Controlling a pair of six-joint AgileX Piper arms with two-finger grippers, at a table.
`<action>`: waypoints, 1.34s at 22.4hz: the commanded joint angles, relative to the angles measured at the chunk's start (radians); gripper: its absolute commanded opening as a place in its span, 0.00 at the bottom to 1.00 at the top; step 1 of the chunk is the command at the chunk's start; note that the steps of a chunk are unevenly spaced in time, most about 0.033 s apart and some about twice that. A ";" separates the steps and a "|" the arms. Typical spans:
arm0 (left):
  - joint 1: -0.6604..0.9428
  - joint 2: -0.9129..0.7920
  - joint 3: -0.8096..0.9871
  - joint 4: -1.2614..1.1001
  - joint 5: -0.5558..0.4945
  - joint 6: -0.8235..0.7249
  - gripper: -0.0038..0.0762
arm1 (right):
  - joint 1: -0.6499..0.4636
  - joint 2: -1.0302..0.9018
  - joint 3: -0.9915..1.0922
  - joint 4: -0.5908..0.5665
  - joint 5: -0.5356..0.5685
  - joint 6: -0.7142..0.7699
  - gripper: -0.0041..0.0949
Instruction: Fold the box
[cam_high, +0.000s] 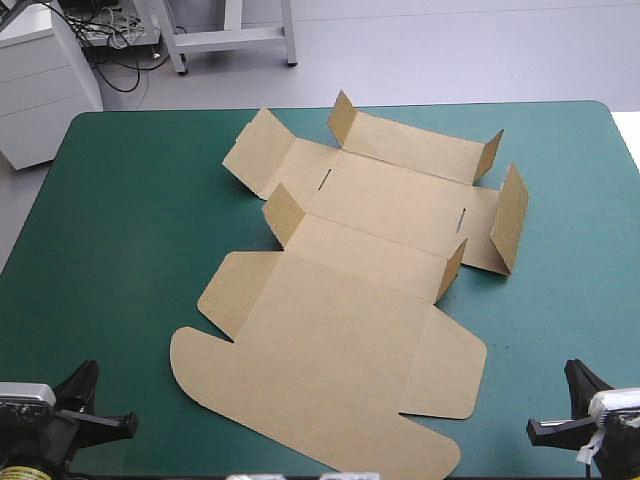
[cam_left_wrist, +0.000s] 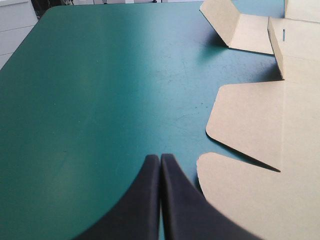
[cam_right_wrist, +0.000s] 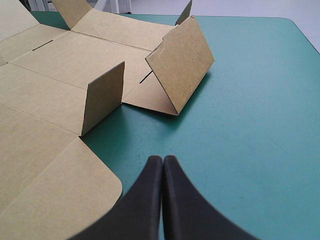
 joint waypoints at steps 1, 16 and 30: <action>0.002 0.017 -0.019 0.000 -0.073 0.000 0.01 | 0.002 -0.027 -0.030 -0.005 -0.077 -0.005 0.02; 0.002 0.017 -0.019 0.000 -0.073 0.000 0.01 | 0.002 -0.027 -0.030 0.018 -0.077 -0.038 0.36; 0.002 0.017 -0.019 0.000 -0.073 0.000 0.01 | 0.002 -0.027 -0.030 0.048 -0.078 -0.052 0.72</action>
